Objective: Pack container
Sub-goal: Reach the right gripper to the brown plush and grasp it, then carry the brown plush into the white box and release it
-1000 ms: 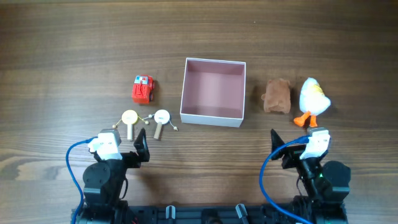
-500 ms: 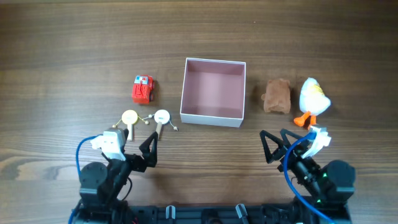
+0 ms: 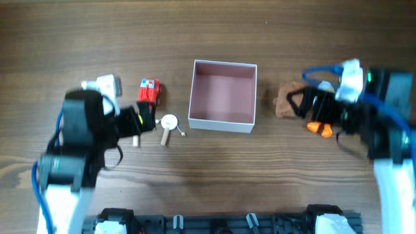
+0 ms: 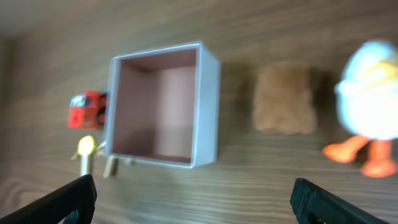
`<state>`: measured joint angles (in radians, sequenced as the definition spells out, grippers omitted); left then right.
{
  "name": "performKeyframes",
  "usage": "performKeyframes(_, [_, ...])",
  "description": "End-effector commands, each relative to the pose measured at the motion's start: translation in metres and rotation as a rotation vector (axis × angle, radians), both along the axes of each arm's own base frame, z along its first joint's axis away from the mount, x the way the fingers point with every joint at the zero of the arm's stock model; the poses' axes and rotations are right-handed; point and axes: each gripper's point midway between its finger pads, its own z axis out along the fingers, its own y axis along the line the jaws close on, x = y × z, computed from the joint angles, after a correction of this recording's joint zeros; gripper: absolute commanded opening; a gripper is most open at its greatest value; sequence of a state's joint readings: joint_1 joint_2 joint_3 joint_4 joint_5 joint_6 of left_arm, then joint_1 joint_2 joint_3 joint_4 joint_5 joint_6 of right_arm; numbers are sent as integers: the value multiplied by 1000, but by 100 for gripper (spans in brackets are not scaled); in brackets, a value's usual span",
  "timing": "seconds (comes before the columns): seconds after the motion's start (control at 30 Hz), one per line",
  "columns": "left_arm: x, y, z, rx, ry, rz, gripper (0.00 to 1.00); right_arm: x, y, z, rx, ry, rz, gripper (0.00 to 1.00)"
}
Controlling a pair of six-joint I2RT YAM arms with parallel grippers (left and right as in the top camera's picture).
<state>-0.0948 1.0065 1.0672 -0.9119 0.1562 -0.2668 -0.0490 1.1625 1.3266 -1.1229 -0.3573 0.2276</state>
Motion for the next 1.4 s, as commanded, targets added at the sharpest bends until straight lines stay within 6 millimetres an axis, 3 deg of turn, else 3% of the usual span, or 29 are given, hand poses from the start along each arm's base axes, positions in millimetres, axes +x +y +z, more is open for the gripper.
performKeyframes(0.0, [27,11,-10,77,65,19,100,35,-27,-9,-157,59,-44,100])
performKeyframes(0.27, [43,13,-53,110,198,30,100,91,-35,-66,-207,142,-17,100])
performKeyframes(0.4, [45,13,-62,113,228,28,100,109,-37,-100,-187,208,-60,100])
performKeyframes(0.7, [46,13,-65,114,238,27,100,110,-34,-197,-222,460,-24,99])
performKeyframes(0.87, [46,13,-65,114,238,27,100,103,-31,-236,-224,559,-5,88])
performKeyframes(1.1, [46,13,-65,114,238,27,100,95,-30,-253,-224,600,3,56])
performKeyframes(1.17, [46,13,-65,114,238,27,100,95,-30,-253,-228,600,6,29])
performKeyframes(1.2, [46,13,-65,114,238,27,100,95,-31,-253,-234,601,3,22])
performKeyframes(1.37, [46,13,-65,114,238,27,100,93,-31,-241,-237,589,2,6])
